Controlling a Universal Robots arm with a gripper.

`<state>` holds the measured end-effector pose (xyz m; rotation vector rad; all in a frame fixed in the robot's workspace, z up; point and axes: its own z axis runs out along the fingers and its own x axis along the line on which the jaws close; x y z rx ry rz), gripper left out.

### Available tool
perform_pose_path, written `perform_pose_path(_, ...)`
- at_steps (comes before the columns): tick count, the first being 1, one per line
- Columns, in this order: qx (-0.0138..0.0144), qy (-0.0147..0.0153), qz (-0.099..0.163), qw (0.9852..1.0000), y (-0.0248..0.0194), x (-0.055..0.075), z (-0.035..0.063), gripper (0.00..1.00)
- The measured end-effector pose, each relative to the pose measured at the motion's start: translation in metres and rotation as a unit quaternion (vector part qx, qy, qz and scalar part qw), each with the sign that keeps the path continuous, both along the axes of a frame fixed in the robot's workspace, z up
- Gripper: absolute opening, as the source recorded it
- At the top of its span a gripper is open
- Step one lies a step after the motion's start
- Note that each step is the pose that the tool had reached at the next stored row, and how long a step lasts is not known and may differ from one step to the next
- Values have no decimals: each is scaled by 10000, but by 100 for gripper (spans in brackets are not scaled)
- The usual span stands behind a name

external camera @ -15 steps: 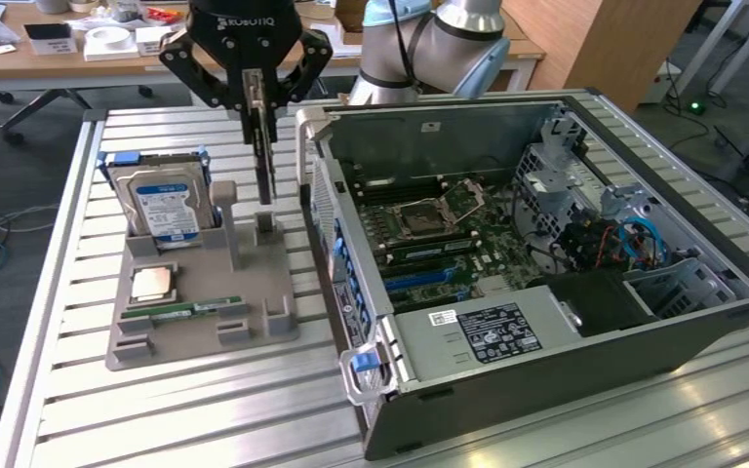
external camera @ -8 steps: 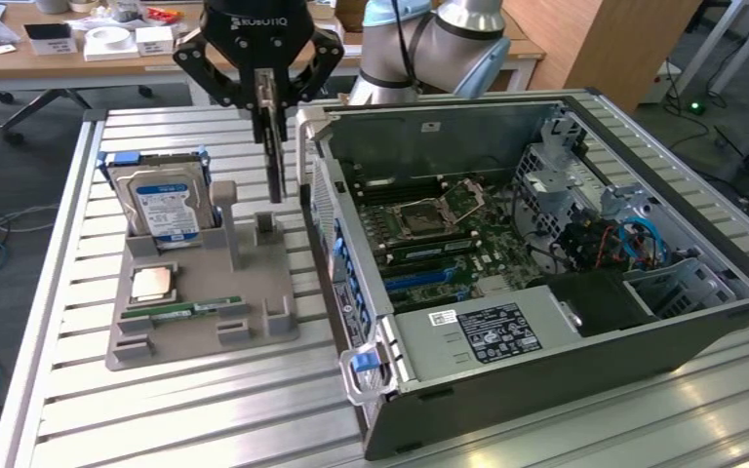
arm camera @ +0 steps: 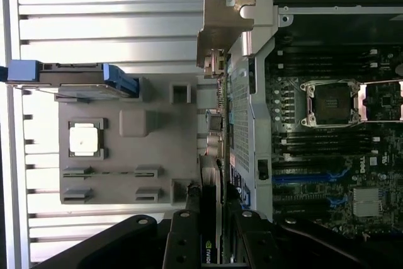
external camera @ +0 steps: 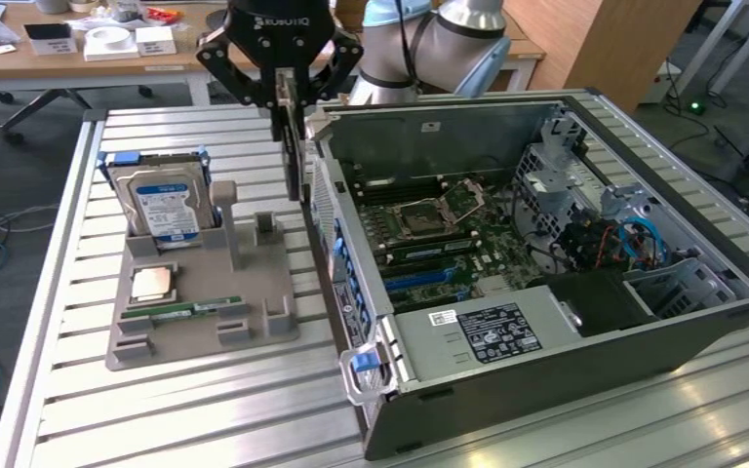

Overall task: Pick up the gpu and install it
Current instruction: 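Pick up the gpu and move the gpu toward the slot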

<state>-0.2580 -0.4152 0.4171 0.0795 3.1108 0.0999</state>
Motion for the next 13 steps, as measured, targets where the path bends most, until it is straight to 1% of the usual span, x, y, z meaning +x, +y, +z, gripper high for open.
perform_pose_path(13, 25, 0, 0, 10000, 6, 358, 0, 26)
